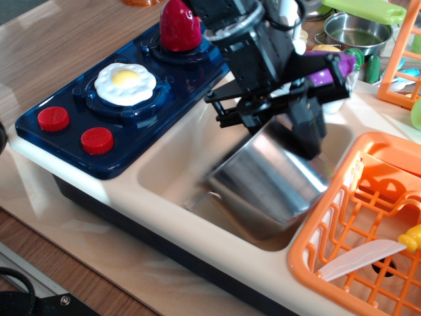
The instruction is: Flip pot upright which is in sink
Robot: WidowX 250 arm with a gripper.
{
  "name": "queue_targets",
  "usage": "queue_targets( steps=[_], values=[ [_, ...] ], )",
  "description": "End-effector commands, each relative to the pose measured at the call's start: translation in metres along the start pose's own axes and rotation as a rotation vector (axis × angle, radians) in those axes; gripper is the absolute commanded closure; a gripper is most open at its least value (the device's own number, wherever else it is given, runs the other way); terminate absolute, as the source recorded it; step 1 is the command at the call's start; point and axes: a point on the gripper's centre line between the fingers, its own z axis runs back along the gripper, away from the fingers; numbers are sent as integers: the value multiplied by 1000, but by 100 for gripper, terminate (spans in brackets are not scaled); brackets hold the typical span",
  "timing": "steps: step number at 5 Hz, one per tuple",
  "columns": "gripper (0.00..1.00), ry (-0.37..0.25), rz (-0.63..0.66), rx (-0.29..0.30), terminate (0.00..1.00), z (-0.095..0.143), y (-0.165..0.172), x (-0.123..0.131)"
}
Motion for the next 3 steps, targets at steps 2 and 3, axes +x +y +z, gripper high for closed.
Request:
queue_targets(
  steps=[2, 3],
  values=[
    [0, -135, -180, 330, 0, 9, -9, 7],
    [0, -135, -180, 330, 0, 9, -9, 7]
  ],
)
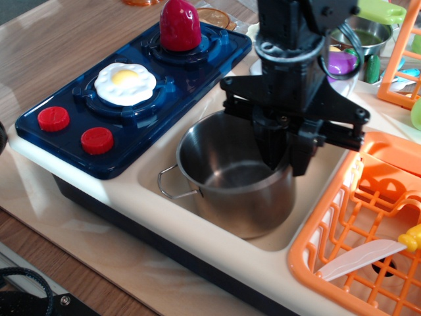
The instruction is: Flip pot upright which is in sink
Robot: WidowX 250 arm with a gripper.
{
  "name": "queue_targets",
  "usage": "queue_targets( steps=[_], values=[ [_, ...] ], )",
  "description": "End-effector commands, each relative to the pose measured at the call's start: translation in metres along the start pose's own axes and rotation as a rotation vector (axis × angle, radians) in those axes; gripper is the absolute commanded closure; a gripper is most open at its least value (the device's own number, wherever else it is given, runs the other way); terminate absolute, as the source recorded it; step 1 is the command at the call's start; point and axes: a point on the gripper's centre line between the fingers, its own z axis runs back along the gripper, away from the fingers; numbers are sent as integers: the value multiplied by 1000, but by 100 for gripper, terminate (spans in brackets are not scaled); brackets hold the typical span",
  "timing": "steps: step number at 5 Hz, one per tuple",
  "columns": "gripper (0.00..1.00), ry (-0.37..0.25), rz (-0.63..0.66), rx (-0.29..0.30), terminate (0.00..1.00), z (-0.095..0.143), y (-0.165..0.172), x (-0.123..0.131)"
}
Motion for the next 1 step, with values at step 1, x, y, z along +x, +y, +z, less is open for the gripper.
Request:
queue_targets(
  steps=[1],
  values=[
    [0, -47, 2, -18, 100, 12, -3, 9]
  ],
)
